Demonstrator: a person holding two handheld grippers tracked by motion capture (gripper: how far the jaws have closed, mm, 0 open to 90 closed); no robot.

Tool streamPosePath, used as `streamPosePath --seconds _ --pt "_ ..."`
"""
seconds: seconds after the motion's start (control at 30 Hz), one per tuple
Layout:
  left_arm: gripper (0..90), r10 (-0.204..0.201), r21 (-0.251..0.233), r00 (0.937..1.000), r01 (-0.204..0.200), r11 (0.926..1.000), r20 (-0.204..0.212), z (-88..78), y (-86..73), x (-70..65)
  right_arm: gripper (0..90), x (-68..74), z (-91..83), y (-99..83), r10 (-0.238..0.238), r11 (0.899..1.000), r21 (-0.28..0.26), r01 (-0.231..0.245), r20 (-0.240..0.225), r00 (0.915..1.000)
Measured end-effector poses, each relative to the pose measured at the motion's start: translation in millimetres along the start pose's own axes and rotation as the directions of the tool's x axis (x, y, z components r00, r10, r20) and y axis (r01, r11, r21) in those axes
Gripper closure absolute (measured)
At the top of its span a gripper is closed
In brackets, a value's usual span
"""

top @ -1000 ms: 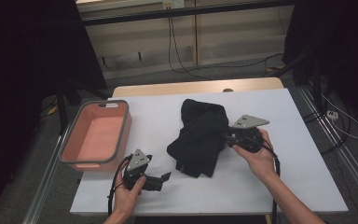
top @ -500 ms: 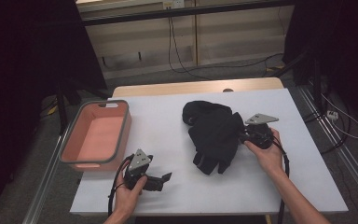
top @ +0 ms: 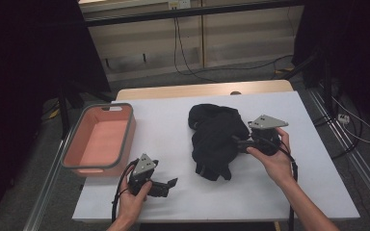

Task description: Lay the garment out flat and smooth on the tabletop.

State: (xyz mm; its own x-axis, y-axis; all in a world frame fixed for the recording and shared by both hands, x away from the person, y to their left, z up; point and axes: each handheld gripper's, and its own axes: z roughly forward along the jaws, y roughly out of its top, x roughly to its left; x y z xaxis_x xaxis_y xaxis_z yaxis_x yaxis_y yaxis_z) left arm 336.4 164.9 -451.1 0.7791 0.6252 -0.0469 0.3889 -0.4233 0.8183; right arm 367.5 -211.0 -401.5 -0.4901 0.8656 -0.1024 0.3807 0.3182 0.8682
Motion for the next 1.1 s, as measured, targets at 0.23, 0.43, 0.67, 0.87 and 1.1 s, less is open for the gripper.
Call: streamPosePath --seconds 0.23,0.43,0.67,0.87,1.1 --pt "4.7 0.002 0.004 1.0000 -0.002 1.0000 0.000 1.4 0.1 -0.6 21.5 32.1 -7.7 22.6 -0.041 0.998 -0.061 0.035 -0.085 0.9955" --pt "4.7 0.006 0.015 1.0000 -0.006 0.9999 0.008 3.4 -0.3 -1.6 19.0 67.5 2.5 34.3 -0.108 0.993 -0.061 0.099 -0.166 0.9803" --pt "4.7 0.012 0.014 0.9998 -0.012 0.9998 0.019 3.1 -0.2 -2.4 8.9 87.5 29.3 19.8 -0.168 0.983 0.035 0.178 -0.196 0.9660" --pt "4.9 -0.001 0.031 0.9998 0.000 0.9995 0.021 4.9 -0.5 -1.7 31.7 86.2 32.3 6.3 -0.227 0.963 0.116 0.242 -0.126 0.9658" --pt "4.9 -0.005 0.038 0.9998 0.004 0.9993 0.021 5.4 -0.5 -1.5 76.9 56.5 19.3 -3.2 -0.138 0.985 0.086 0.152 -0.150 0.9790"
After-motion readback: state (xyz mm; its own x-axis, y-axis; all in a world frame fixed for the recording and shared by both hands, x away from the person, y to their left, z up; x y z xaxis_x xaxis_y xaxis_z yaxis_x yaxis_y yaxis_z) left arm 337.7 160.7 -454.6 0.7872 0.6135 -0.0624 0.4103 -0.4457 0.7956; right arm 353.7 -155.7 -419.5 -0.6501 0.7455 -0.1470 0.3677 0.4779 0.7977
